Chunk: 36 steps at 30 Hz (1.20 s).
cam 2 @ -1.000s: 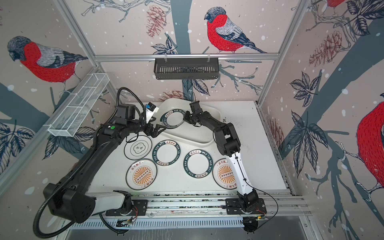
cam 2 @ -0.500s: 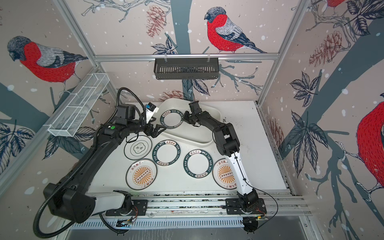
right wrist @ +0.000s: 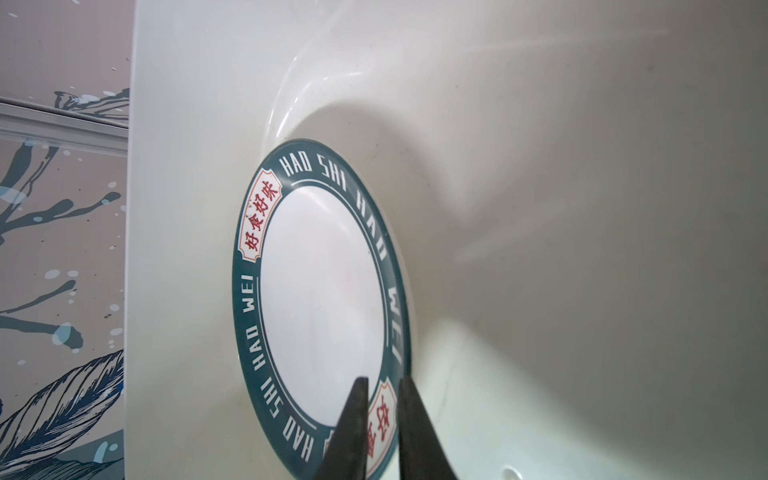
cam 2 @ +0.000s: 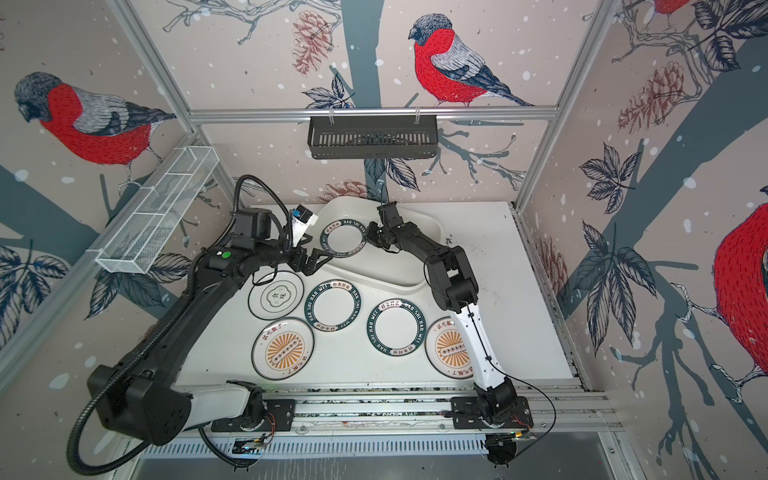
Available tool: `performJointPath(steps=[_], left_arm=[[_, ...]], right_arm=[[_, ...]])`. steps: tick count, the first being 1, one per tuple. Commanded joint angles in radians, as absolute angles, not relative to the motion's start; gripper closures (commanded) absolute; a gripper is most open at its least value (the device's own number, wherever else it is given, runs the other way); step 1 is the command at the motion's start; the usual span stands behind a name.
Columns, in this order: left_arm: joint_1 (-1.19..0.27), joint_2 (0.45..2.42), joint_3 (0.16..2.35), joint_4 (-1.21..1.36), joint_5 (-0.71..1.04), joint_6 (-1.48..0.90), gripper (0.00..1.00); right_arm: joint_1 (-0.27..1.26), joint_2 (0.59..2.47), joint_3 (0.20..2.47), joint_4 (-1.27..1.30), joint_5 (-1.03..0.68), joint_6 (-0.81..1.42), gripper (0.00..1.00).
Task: Place the plates into the plastic bin on the countertop
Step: 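Lower the green-rimmed plate onto the striped plate in the bin, then open the right gripper and withdraw it from the bin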
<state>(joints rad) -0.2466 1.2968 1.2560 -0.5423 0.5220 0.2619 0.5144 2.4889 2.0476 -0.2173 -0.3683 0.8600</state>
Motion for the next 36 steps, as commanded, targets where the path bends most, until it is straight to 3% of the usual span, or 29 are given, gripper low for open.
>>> performJointPath(steps=[1, 17, 29, 34, 36], left_arm=[[-0.248, 1.298, 1.262, -0.534, 0.539, 0.267, 0.03], [-0.248, 1.302, 1.263, -0.540, 0.524, 0.272, 0.03], [-0.248, 1.297, 1.281, -0.584, 0.479, 0.328, 0.03], [-0.249, 1.299, 1.293, -0.589, 0.483, 0.329, 0.03], [-0.248, 1.301, 1.301, -0.592, 0.489, 0.327, 0.03]], right_arm=[[0.517, 2.493, 2.060, -0.218, -0.377, 0.854, 0.83], [0.512, 2.448, 2.051, -0.220, -0.344, 0.839, 0.84], [0.488, 2.019, 1.752, -0.197, -0.246, 0.748, 0.69], [0.479, 1.781, 1.499, -0.210, -0.178, 0.715, 0.68], [0.467, 1.681, 1.356, -0.152, -0.239, 0.751, 0.66]])
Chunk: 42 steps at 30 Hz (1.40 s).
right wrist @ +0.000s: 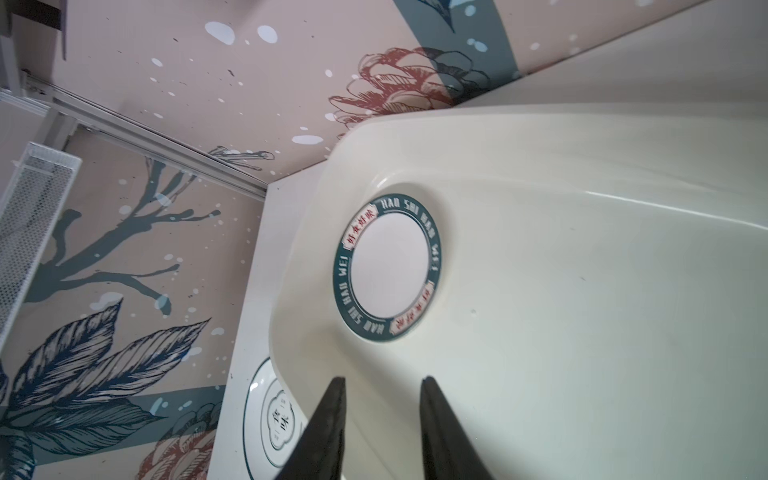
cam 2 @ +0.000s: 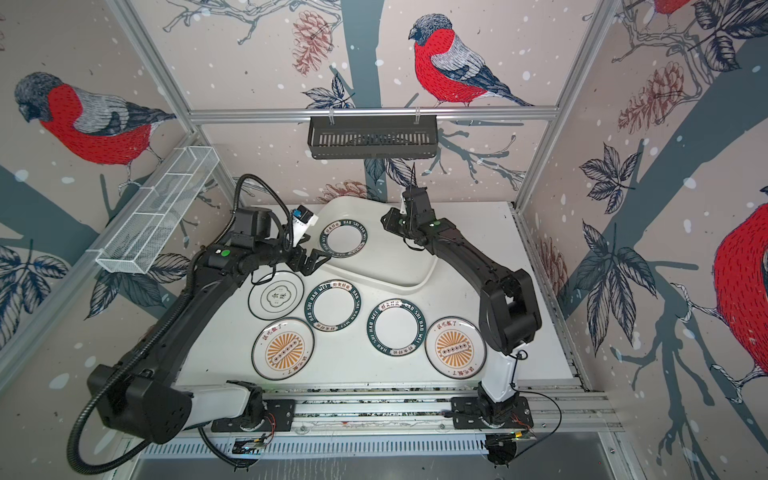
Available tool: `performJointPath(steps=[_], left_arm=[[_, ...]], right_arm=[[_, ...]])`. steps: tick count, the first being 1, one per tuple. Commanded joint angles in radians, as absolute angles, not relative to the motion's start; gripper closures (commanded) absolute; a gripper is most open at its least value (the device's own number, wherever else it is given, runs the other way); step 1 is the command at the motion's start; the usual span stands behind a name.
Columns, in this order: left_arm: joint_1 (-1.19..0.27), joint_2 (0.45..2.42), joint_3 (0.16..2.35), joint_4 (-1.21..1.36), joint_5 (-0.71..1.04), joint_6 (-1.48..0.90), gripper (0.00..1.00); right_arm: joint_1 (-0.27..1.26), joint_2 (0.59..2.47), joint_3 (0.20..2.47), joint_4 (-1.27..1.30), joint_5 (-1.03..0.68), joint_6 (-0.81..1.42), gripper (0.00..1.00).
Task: Place the plates into the plastic bin on the countertop
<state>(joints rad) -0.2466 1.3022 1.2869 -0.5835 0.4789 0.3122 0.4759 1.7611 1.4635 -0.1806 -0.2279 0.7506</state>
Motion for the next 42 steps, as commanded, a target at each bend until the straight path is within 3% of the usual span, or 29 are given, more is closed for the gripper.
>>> performJointPath(steps=[1, 9, 18, 42], left_arm=[[-0.247, 1.303, 1.306, -0.595, 0.491, 0.328, 0.03], [-0.248, 1.320, 1.346, -0.604, 0.520, 0.337, 0.03], [-0.249, 1.346, 1.360, -0.600, 0.531, 0.336, 0.03], [-0.253, 1.365, 1.362, -0.588, 0.549, 0.365, 0.02]], right_arm=[[0.466, 1.631, 1.297, -0.149, -0.249, 0.760, 0.66], [0.488, 1.271, 1.061, -0.379, -0.117, 0.731, 0.60], [0.513, 1.017, 0.845, -0.510, -0.263, 0.806, 0.58], [0.801, 1.047, 0.768, -0.968, -0.314, 0.978, 0.56]])
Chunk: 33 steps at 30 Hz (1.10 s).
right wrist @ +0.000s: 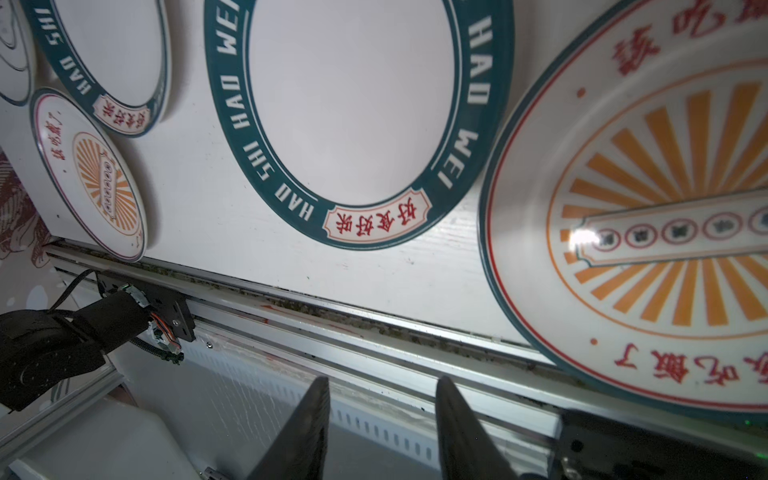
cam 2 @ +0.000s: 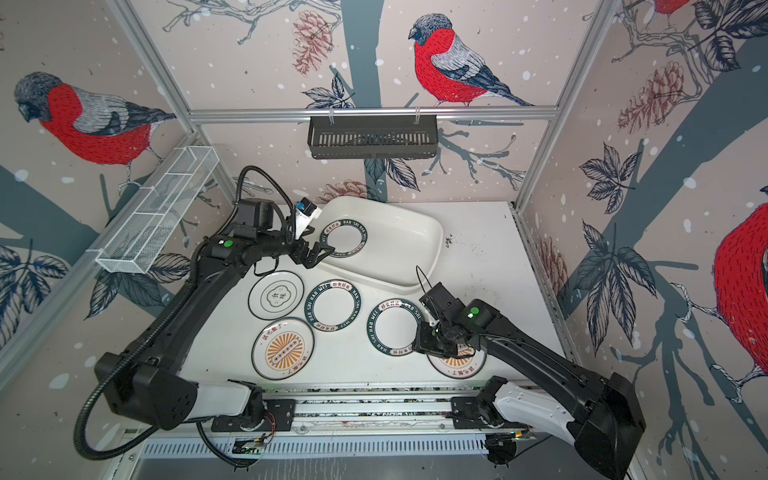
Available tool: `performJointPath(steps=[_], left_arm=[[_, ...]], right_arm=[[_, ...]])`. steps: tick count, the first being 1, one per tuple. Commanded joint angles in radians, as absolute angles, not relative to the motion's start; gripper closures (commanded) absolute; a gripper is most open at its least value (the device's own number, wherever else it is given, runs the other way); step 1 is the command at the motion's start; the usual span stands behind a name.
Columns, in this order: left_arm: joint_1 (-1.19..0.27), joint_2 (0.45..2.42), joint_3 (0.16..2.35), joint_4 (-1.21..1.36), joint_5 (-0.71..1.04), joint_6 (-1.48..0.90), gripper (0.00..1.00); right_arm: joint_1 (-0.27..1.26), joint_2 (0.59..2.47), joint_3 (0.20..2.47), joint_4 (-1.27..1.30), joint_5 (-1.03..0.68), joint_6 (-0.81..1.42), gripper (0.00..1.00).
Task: Place the plates into the plastic bin on the countertop
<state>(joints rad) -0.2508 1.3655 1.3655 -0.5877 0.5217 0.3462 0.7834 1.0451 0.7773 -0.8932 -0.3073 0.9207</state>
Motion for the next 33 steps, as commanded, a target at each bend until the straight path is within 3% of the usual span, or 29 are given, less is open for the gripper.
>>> performJointPath(steps=[1, 15, 33], left_arm=[[-0.252, 1.362, 1.358, -0.586, 0.549, 0.366, 0.03], [-0.252, 1.347, 1.307, -0.549, 0.573, 0.374, 0.03], [-0.252, 1.354, 1.308, -0.531, 0.584, 0.359, 0.02]], right_arm=[[0.807, 1.045, 0.752, -0.968, -0.324, 0.991, 0.56], [0.836, 1.191, 0.697, -0.943, -0.291, 0.965, 0.54], [0.798, 1.219, 0.670, -0.948, -0.235, 0.917, 0.54]])
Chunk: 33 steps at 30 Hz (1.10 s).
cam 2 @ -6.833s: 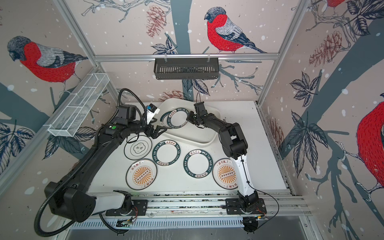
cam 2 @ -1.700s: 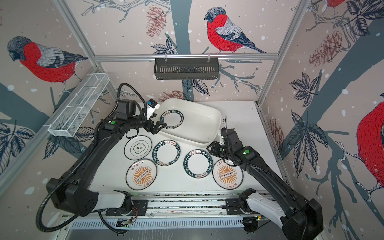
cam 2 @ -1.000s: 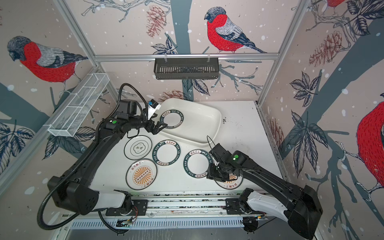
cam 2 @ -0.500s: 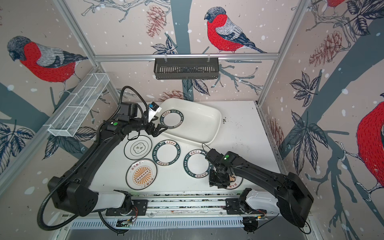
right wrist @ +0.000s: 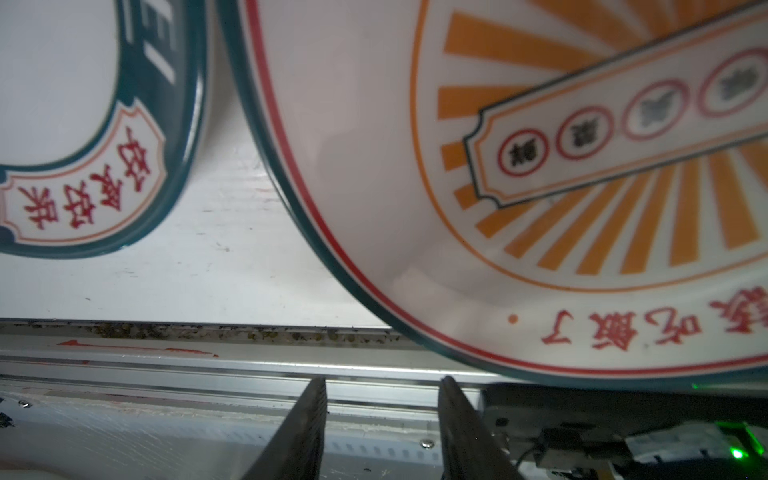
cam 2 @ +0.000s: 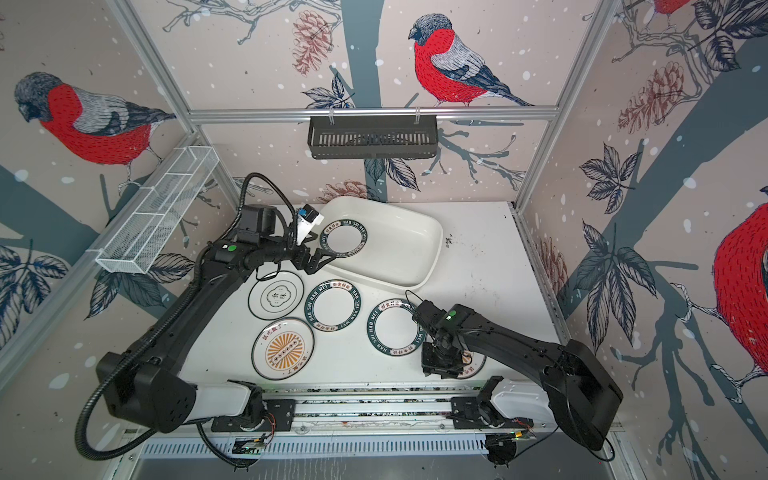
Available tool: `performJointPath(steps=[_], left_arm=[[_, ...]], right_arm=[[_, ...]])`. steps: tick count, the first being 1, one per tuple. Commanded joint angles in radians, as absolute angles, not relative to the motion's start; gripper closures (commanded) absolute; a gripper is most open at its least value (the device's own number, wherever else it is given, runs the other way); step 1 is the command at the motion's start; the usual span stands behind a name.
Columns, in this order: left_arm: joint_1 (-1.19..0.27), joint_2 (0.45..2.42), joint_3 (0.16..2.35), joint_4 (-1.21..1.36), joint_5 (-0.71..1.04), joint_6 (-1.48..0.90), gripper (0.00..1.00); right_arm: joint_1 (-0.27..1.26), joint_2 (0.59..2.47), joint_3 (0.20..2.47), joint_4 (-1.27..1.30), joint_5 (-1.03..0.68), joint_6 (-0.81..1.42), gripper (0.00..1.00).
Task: Place the plates into the plastic bin on the countertop
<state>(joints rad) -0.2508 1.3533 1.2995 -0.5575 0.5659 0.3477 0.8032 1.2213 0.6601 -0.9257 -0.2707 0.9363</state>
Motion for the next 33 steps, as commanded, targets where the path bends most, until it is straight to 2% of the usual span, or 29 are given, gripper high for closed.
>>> performJointPath(steps=[1, 9, 17, 22, 33], left_arm=[[-0.252, 1.355, 1.308, -0.530, 0.586, 0.357, 0.03], [-0.253, 1.359, 1.298, -0.526, 0.589, 0.356, 0.03], [-0.252, 1.365, 1.304, -0.518, 0.595, 0.354, 0.02], [-0.252, 1.361, 1.294, -0.515, 0.600, 0.353, 0.03], [-0.253, 1.351, 1.292, -0.518, 0.615, 0.355, 0.03]], right_arm=[[0.796, 1.219, 0.668, -0.947, -0.237, 0.915, 0.54], [0.795, 1.199, 0.696, -0.993, -0.222, 0.916, 0.56], [0.808, 1.199, 0.705, -0.995, -0.295, 0.905, 0.62], [0.811, 1.210, 0.649, -0.885, -0.369, 0.923, 0.61], [0.808, 1.279, 0.630, -0.853, -0.321, 0.903, 0.59]])
